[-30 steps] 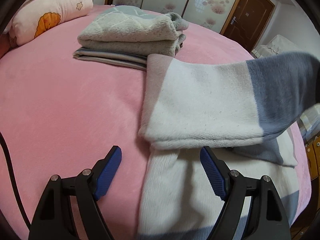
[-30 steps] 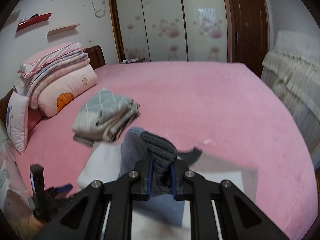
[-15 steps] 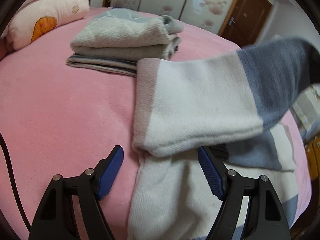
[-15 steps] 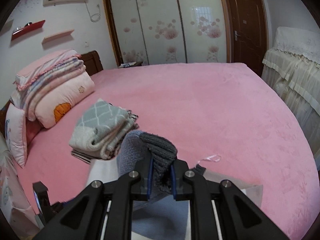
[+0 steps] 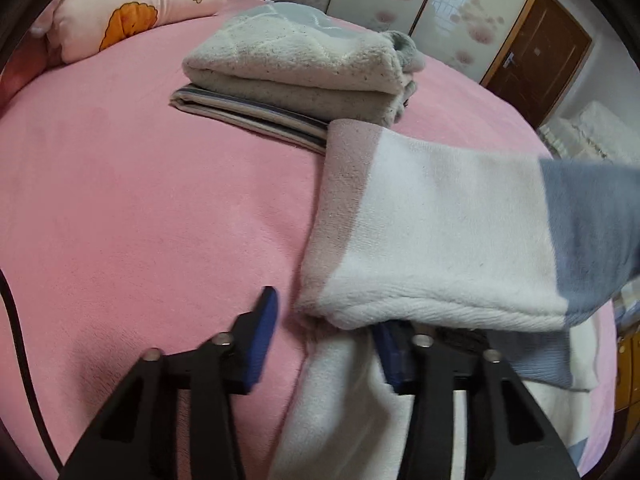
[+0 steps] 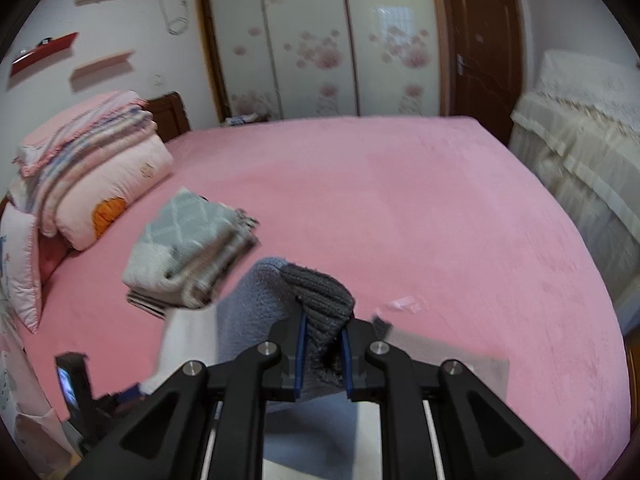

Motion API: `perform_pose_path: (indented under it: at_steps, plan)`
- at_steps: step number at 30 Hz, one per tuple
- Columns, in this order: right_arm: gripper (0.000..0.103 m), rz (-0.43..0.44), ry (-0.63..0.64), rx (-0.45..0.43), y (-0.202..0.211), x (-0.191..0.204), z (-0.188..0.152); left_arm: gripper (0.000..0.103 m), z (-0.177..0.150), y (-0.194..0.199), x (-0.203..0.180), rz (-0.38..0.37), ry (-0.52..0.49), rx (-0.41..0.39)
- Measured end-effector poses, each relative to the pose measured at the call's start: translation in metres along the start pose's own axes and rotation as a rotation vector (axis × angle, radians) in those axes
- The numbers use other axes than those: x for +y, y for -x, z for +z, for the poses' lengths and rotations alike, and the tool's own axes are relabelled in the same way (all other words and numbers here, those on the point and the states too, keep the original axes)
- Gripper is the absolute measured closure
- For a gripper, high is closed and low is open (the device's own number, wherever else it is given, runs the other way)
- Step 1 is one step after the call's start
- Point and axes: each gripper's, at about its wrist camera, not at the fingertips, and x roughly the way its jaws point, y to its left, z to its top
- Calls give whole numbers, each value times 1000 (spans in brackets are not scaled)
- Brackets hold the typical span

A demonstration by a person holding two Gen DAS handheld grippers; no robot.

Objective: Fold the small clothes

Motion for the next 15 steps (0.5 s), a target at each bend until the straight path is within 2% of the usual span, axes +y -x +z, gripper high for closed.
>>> perform_pose_path:
  at_steps: [1, 4, 8, 13, 15]
  plan:
    - [90, -14, -12, 14, -4, -7, -6, 72, -1, 1, -2, -1, -11, -8]
    - [90, -53, -42, 58, -17, -28, -22, 74, -5, 8, -4, 17, -50, -40]
    - [90, -84, -92, 130, -42, -56, -46, 75, -9, 10, -8, 24, -84, -39]
    - [89, -62, -153, 231, -79, -81, -77, 75, -8, 3, -5, 31, -100, -15]
    - [85, -50, -175, 255, -90, -87, -87, 75, -9, 1, -4, 26, -95, -4]
